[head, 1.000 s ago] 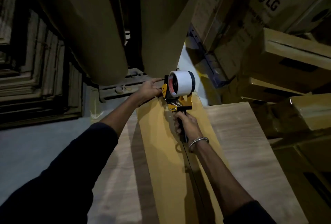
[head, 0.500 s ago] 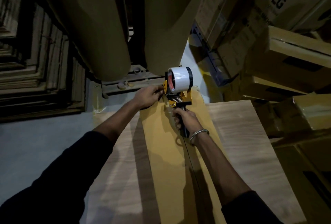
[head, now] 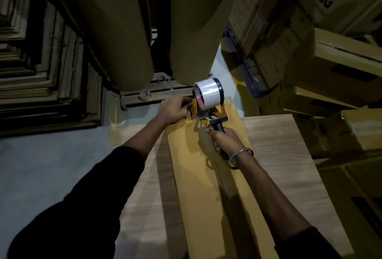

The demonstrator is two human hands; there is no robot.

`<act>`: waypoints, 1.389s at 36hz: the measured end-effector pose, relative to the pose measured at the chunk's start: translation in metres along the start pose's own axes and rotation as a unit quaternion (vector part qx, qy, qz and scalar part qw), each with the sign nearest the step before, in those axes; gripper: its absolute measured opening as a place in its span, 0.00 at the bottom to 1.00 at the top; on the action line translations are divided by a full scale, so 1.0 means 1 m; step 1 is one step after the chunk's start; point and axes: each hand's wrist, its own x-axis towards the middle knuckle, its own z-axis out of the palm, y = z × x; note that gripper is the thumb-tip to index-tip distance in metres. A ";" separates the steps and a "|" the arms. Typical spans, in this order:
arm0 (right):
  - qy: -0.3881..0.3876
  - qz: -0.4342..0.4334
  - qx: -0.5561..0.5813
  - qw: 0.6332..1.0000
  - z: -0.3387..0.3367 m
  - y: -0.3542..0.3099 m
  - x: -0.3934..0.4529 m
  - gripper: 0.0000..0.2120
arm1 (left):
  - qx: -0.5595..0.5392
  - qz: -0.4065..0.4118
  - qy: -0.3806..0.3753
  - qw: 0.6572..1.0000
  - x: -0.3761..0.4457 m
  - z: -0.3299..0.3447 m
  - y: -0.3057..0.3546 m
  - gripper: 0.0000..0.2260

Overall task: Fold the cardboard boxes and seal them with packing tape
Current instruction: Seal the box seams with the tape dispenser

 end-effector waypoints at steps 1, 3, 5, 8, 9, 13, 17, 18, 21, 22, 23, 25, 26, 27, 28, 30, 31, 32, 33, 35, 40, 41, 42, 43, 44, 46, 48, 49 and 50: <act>0.003 0.001 -0.018 1.000 -0.002 0.005 -0.002 0.09 | 0.000 0.006 0.004 1.000 0.000 0.000 -0.001 0.16; 0.005 0.006 -0.039 0.999 -0.005 0.016 -0.005 0.08 | -0.004 0.011 0.009 1.000 0.001 0.001 -0.002 0.18; 0.006 0.014 -0.047 0.999 -0.005 0.023 -0.007 0.08 | -0.016 -0.006 0.006 1.000 0.002 0.001 -0.002 0.19; 0.016 0.029 -0.053 0.998 -0.004 0.027 -0.007 0.09 | -0.045 -0.040 -0.020 0.998 0.004 -0.001 0.004 0.19; 0.020 0.032 -0.054 0.998 -0.003 0.027 -0.006 0.09 | -0.047 -0.046 -0.029 0.997 0.006 -0.001 0.006 0.21; 0.028 0.038 -0.048 0.998 -0.001 0.028 -0.006 0.09 | -0.044 -0.066 -0.029 0.996 0.011 0.005 0.003 0.26; 0.008 0.044 -0.026 0.999 -0.002 0.025 -0.010 0.07 | -0.022 -0.072 0.000 0.997 0.007 0.004 0.012 0.29; 0.000 0.046 -0.019 0.999 -0.003 0.022 -0.012 0.07 | -0.019 -0.073 0.003 0.997 0.006 0.003 0.014 0.28; -0.015 0.054 -0.019 0.998 -0.007 0.020 -0.019 0.08 | -0.006 -0.077 0.012 0.997 0.004 0.002 0.016 0.28; -0.016 0.060 -0.024 0.998 -0.009 0.023 -0.022 0.08 | 0.003 -0.077 0.014 0.997 0.003 0.001 0.017 0.28; -0.015 0.065 -0.029 0.997 -0.011 0.027 -0.025 0.08 | 0.012 -0.080 0.017 0.997 0.003 0.001 0.018 0.27; -0.014 0.074 -0.036 0.997 -0.014 0.036 -0.031 0.08 | 0.026 -0.076 0.027 0.996 0.002 0.000 0.019 0.28; -0.014 0.075 -0.037 0.996 -0.016 0.040 -0.034 0.09 | 0.029 -0.065 0.032 0.997 0.001 0.000 0.019 0.28; -0.015 0.075 -0.036 0.996 -0.016 0.043 -0.035 0.10 | 0.034 -0.051 0.035 0.998 -0.001 -0.001 0.020 0.28; -0.015 0.075 -0.034 0.996 -0.017 0.044 -0.037 0.10 | 0.041 -0.024 0.036 0.998 -0.002 0.000 0.021 0.27; -0.014 0.076 -0.032 0.996 -0.016 0.044 -0.038 0.09 | 0.053 0.067 0.034 0.996 -0.008 0.000 0.026 0.21; -0.016 0.076 -0.033 0.996 -0.016 0.044 -0.039 0.09 | 0.060 0.115 0.020 0.991 -0.012 0.001 0.029 0.20; -0.017 0.075 -0.033 0.996 -0.016 0.044 -0.040 0.08 | 0.077 0.161 -0.005 0.984 -0.017 0.003 0.031 0.23; -0.019 0.074 -0.032 0.997 -0.017 0.044 -0.040 0.08 | 0.107 0.191 -0.028 0.975 -0.023 0.005 0.032 0.26; -0.024 0.073 -0.017 0.997 -0.019 0.046 -0.040 0.08 | 0.180 0.224 -0.052 0.956 -0.033 0.010 0.031 0.30; -0.020 0.060 -0.023 0.998 -0.016 0.053 -0.042 0.09 | 0.207 0.229 -0.085 0.947 -0.034 0.010 0.026 0.28; -0.016 0.052 -0.031 0.998 -0.015 0.053 -0.043 0.10 | 0.201 0.228 -0.089 0.948 -0.035 0.009 0.027 0.28; -0.012 0.046 -0.039 0.998 -0.015 0.054 -0.044 0.10 | 0.195 0.227 -0.093 0.950 -0.035 0.009 0.028 0.28; -0.011 0.043 -0.044 0.998 -0.015 0.054 -0.044 0.11 | 0.193 0.223 -0.097 0.951 -0.035 0.008 0.028 0.28; -0.011 0.042 -0.047 0.998 -0.016 0.054 -0.046 0.11 | 0.193 0.220 -0.098 0.951 -0.035 0.009 0.028 0.29; -0.021 0.046 -0.053 0.997 -0.020 0.056 -0.052 0.11 | 0.205 0.211 -0.097 0.951 -0.036 0.009 0.029 0.29; -0.034 0.060 -0.049 0.996 -0.026 0.065 -0.063 0.10 | 0.213 0.193 -0.099 0.953 -0.037 0.011 0.031 0.30; -0.037 0.068 -0.043 0.996 -0.028 0.072 -0.069 0.10 | 0.216 0.183 -0.101 0.954 -0.038 0.011 0.033 0.30; -0.041 0.076 -0.038 0.996 -0.030 0.078 -0.075 0.10 | 0.218 0.176 -0.100 0.955 -0.039 0.011 0.035 0.31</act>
